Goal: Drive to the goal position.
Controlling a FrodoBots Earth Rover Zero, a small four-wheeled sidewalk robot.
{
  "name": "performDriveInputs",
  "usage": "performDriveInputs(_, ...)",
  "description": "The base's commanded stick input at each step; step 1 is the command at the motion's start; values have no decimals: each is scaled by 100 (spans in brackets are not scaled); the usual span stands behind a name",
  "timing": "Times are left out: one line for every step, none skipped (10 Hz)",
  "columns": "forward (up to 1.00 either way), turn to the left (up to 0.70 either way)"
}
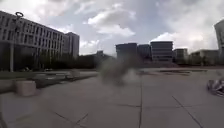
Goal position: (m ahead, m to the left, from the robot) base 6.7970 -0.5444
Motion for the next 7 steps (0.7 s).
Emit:
performDriveInputs(70,0)
performDriveInputs(70,0)
performDriveInputs(70,0)
performDriveInputs(70,0)
performDriveInputs(70,0)
performDriveInputs(70,0)
performDriveInputs(70,0)
